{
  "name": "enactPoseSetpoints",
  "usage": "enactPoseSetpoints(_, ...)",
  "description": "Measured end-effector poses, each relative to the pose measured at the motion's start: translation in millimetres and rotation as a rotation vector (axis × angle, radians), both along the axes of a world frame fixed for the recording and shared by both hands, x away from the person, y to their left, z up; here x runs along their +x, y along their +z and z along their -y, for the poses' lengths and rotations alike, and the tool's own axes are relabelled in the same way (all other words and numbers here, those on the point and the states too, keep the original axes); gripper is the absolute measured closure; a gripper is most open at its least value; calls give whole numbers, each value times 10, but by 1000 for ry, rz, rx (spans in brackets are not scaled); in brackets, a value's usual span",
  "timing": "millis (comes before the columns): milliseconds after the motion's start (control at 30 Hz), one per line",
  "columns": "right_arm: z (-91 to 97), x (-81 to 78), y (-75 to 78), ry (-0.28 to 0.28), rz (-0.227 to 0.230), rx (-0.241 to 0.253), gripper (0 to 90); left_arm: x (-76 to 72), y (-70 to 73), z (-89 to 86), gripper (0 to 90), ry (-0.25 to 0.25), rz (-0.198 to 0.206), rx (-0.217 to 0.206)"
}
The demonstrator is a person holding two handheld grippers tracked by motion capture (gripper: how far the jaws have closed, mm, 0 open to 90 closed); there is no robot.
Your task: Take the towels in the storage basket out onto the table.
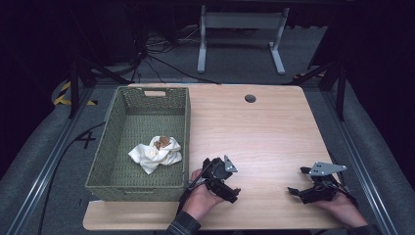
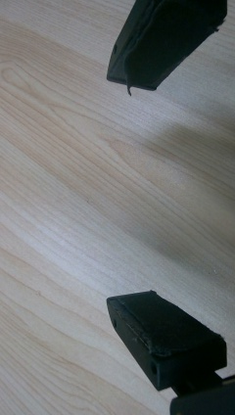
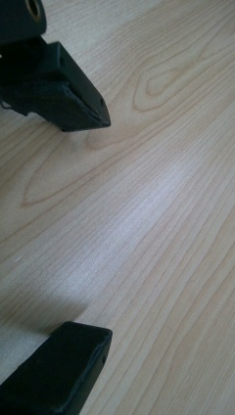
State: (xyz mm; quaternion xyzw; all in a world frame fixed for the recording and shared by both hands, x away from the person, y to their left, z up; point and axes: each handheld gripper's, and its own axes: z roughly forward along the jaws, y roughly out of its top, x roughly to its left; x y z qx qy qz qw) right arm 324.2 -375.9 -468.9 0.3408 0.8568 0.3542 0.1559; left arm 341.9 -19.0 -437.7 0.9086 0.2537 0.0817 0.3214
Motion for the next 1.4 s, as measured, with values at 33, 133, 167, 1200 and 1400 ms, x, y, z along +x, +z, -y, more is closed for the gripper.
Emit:
enactPoseSetpoints(33, 0, 0, 0, 0, 0, 0, 46, 2, 15, 0, 15, 1, 1, -2)
enactPoseSetpoints(133, 0, 0, 0, 0, 0, 0, 46, 5, 45, 0, 15, 7, 4, -4)
enactPoseSetpoints(167, 0, 0, 0, 0, 0, 0, 46, 5, 57, -1, 15, 8, 2, -10)
enactPoseSetpoints(1200, 0, 0, 0, 0, 0, 0, 46, 105, 471, -12, 26, -45, -11, -48)
enactPoseSetpoints(1400, 0, 0, 0, 0, 0, 0, 46, 135, 563, -37, 28, -55, -2, -59)
